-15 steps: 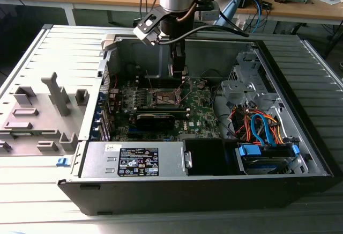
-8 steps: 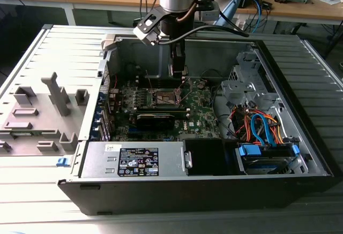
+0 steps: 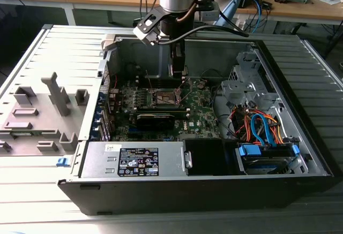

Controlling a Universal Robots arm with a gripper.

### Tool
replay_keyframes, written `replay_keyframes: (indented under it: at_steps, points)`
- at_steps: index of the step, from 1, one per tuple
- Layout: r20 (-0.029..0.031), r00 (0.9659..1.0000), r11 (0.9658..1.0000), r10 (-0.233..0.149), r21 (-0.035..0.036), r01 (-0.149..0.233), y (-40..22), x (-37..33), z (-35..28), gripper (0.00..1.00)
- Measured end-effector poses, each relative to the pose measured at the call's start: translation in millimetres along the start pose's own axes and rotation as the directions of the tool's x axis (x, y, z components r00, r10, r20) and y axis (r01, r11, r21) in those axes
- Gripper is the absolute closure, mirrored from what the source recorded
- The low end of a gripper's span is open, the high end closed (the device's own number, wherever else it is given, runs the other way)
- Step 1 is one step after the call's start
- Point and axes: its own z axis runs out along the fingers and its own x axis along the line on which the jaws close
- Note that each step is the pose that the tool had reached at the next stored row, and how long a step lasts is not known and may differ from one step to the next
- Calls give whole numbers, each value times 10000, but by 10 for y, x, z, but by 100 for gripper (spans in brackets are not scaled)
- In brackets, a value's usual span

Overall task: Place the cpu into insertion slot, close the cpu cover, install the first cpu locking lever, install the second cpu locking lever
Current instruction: 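Place the cpu into insertion slot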

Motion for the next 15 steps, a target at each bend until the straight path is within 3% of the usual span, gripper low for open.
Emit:
replay_keyframes:
  at_steps: [15]
  points:
    - [9, 9999, 9999, 113, -2, -113, -1, 0, 5, 46]
